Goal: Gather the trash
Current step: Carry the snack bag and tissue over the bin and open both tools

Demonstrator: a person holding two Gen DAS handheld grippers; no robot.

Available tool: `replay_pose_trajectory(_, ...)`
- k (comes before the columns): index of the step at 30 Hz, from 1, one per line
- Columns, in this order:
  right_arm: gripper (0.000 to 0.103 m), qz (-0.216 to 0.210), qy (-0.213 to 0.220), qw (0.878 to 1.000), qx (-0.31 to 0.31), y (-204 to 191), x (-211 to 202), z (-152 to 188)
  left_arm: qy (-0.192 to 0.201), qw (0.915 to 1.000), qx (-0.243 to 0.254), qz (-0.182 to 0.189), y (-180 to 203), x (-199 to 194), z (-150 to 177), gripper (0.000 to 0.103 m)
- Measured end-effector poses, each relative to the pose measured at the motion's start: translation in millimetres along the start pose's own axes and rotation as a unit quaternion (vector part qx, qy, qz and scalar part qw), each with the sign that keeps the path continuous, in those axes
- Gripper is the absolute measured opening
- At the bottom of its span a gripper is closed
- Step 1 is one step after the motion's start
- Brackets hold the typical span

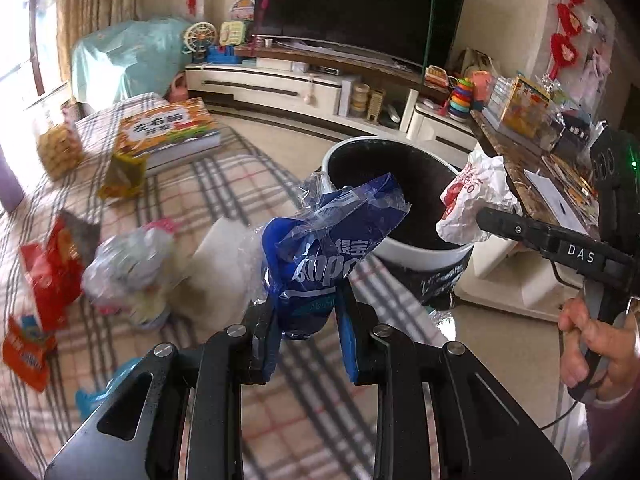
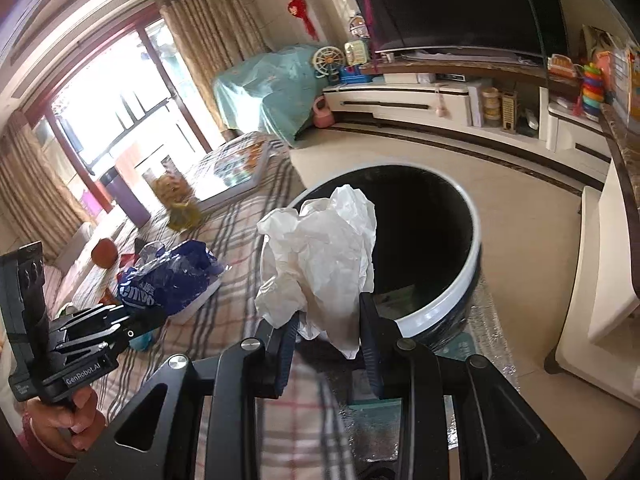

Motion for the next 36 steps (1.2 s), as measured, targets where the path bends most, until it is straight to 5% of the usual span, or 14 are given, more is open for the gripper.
replay_pose_trajectory(25, 0.031, 0.022, -0.042, 0.999, -0.01, 36.9, 41.9, -30.3, -0.042, 0.9986, 0.029, 0.013, 29.5, 78.9, -56.5, 0.023)
replay_pose_trajectory(36, 0.04, 0.037, -0.057, 0.997, -0.022, 45.7, 54.6, -32.2, -0.058, 0.9977, 0.03, 0.016, 30.1, 96.8, -62.8, 0.029)
Point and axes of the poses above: each gripper's, at about its wrist camera, not at the fingertips, and x roughly the way its jaws point, y to its right, z to its underside, the point moved 8 cm from there along x, roughly the way its jaws point, and after that the axes turned 14 degrees about z, right-handed, at the moved point
